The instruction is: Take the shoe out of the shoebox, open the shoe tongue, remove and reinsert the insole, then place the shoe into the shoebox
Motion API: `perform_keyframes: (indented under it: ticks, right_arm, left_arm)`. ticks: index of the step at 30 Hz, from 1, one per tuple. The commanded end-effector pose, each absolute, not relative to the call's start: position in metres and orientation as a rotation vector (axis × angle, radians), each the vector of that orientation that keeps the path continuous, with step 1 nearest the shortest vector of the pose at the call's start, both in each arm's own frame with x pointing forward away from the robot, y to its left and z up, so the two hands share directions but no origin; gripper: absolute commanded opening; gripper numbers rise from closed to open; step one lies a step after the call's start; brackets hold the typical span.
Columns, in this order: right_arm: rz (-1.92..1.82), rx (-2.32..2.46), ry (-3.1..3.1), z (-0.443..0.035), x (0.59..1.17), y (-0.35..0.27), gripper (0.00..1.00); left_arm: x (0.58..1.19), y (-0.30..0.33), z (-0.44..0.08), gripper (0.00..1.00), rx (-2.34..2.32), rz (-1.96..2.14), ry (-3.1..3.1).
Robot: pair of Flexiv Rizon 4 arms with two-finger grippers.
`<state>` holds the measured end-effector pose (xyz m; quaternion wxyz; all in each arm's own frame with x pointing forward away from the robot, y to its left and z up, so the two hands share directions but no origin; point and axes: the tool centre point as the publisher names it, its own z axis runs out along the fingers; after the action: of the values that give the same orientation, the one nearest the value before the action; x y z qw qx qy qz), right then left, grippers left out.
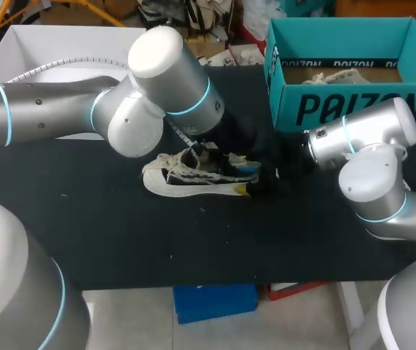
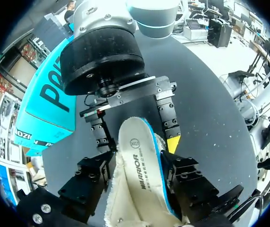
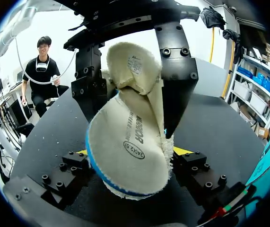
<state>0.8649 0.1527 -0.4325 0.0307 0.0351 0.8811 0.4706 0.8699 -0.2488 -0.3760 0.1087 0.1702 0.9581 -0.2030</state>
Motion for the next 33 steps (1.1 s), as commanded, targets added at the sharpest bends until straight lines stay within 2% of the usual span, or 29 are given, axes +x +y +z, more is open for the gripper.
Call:
perform_keyframes:
  ticks: [1, 2, 7, 14, 22, 33]
  right_arm:
    - [1.447, 0.11, 2.718, -0.435, 0.864, 0.154, 0.0]
    - [1.447, 0.11, 2.718, -0.435, 0.864, 0.154, 0.0]
    - [1.447, 0.11, 2.718, -0.435, 0.864, 0.154, 0.0]
    - [1.447, 0.11, 2.718, -0.435, 0.864, 0.154, 0.0]
    - [1.447, 0.11, 2.718, -0.435, 0.864, 0.154, 0.0]
    - [1.447, 0.11, 2.718, -0.435, 0.864, 0.154, 0.0]
  left_arm:
    - [0.869, -0.247, -0.378, 0.05, 0.491, -0.595, 2.813]
    - [0.869, -0.246, -0.378, 0.0, 0.489, -0.592, 2.814]
    - [0.864, -0.235, -0.371, 0.0, 0.467, -0.603, 2.835]
    - [0.849, -0.213, -0.334, 0.0, 0.457, -0.797, 2.88]
    - [0.826, -0.198, -0.27, 0.0, 0.441, -1.136, 2.902]
    - [0.786, -0.215, -0.176, 0.0, 0.386, -1.527, 2.825]
